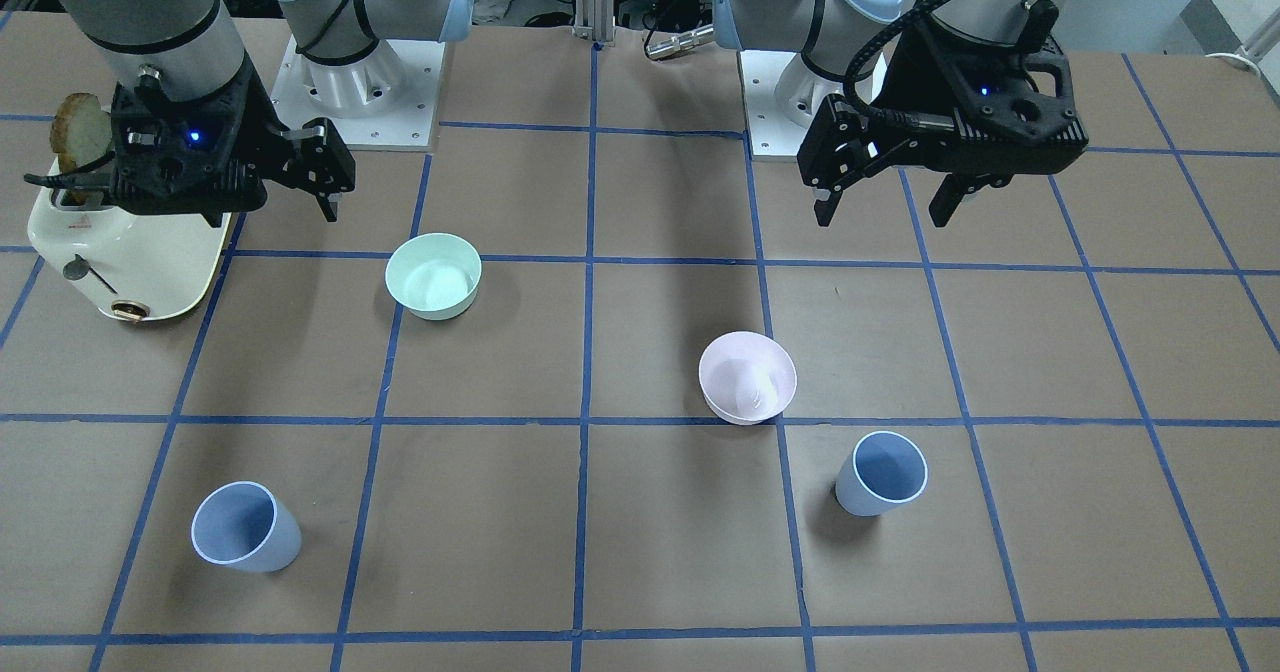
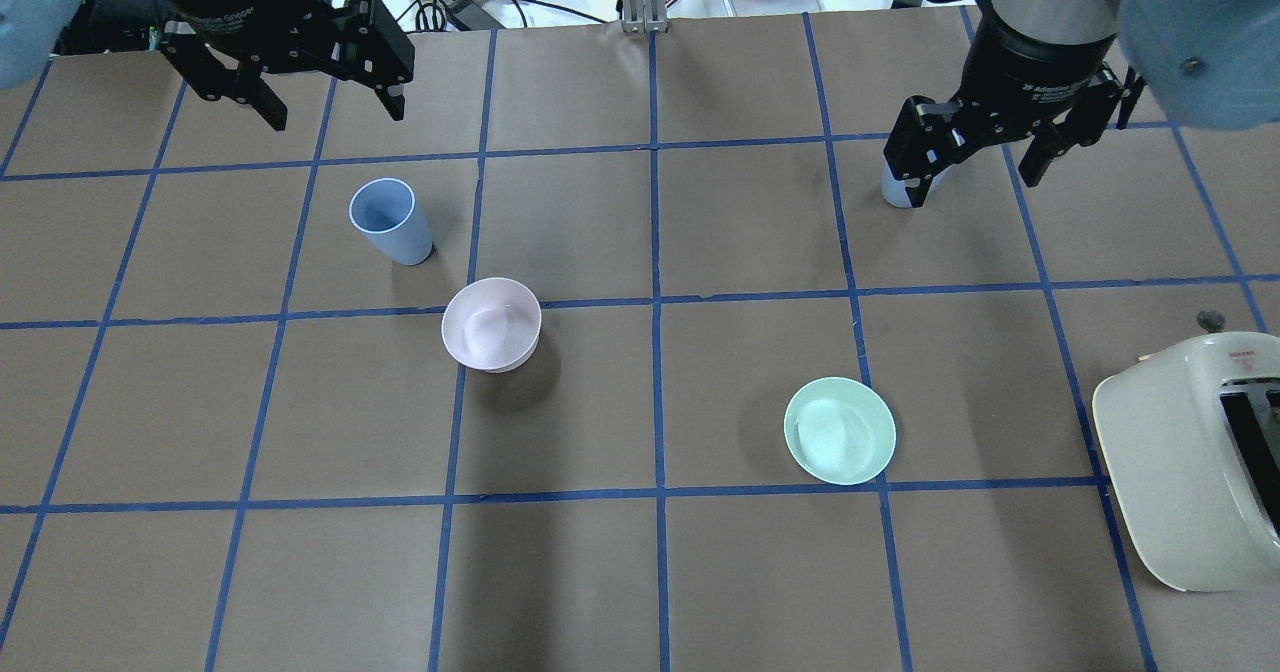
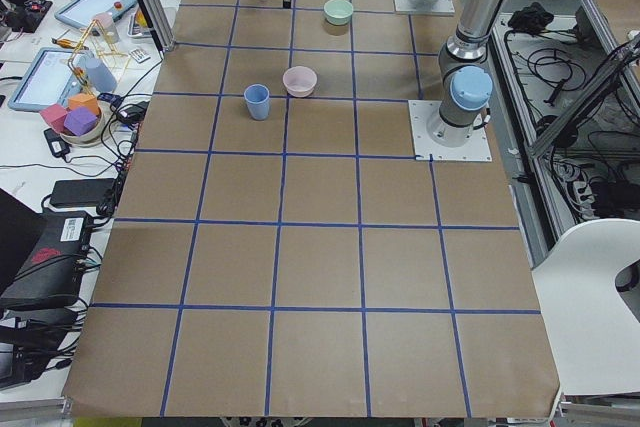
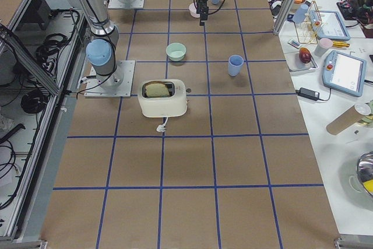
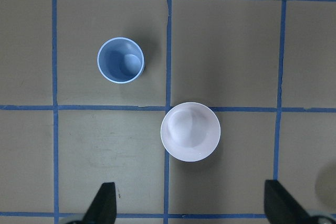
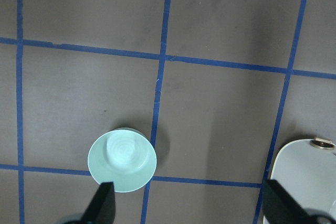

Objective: Stack blue cups with both arms

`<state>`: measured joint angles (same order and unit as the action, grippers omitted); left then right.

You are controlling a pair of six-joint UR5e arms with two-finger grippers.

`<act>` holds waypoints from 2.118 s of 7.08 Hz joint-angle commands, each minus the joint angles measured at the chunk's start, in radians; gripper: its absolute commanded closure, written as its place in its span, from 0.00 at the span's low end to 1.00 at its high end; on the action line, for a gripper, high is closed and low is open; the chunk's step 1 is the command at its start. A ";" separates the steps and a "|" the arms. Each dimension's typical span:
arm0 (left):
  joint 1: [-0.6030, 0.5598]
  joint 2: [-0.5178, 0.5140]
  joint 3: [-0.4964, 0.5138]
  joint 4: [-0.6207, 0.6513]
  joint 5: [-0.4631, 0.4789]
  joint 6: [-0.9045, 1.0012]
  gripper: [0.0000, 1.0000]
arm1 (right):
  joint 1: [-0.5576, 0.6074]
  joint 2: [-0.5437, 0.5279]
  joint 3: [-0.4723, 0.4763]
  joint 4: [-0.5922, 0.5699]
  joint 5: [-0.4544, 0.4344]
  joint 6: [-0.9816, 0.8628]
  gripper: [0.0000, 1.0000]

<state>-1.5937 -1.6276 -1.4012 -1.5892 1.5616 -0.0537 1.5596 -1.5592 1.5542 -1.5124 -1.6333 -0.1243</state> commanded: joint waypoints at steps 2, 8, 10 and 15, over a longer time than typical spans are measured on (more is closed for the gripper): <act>0.000 0.002 -0.001 -0.002 0.000 -0.002 0.00 | -0.004 -0.013 -0.060 0.072 0.044 0.008 0.00; -0.002 0.003 -0.004 -0.003 0.000 0.000 0.00 | 0.000 -0.010 -0.048 0.069 0.052 0.009 0.00; -0.002 0.003 -0.004 -0.003 0.000 -0.002 0.00 | 0.002 -0.009 -0.048 0.069 0.049 0.009 0.00; 0.008 -0.026 0.000 0.003 0.005 0.000 0.00 | 0.000 -0.004 -0.046 0.063 0.044 0.006 0.00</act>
<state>-1.5919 -1.6305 -1.4105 -1.5921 1.5642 -0.0538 1.5586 -1.5652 1.5079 -1.4427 -1.5897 -0.1179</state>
